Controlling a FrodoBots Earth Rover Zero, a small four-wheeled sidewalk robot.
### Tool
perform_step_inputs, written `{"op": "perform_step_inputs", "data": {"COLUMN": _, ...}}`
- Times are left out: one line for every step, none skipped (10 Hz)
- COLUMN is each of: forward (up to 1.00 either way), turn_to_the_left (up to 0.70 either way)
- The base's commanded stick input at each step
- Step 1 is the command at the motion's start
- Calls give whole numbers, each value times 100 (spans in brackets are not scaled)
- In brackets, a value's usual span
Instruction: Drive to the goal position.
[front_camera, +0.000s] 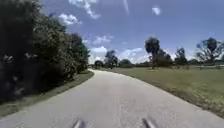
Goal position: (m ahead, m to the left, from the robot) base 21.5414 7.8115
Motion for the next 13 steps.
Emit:
{"op": "perform_step_inputs", "data": {"forward": 50, "turn_to_the_left": 0}}
{"op": "perform_step_inputs", "data": {"forward": 50, "turn_to_the_left": 0}}
{"op": "perform_step_inputs", "data": {"forward": 50, "turn_to_the_left": 0}}
{"op": "perform_step_inputs", "data": {"forward": 50, "turn_to_the_left": 0}}
{"op": "perform_step_inputs", "data": {"forward": 50, "turn_to_the_left": 0}}
{"op": "perform_step_inputs", "data": {"forward": 50, "turn_to_the_left": 0}}
{"op": "perform_step_inputs", "data": {"forward": 50, "turn_to_the_left": 0}}
{"op": "perform_step_inputs", "data": {"forward": 50, "turn_to_the_left": 0}}
{"op": "perform_step_inputs", "data": {"forward": 50, "turn_to_the_left": 0}}
{"op": "perform_step_inputs", "data": {"forward": 50, "turn_to_the_left": 0}}
{"op": "perform_step_inputs", "data": {"forward": 50, "turn_to_the_left": 0}}
{"op": "perform_step_inputs", "data": {"forward": 50, "turn_to_the_left": 0}}
{"op": "perform_step_inputs", "data": {"forward": 50, "turn_to_the_left": 0}}
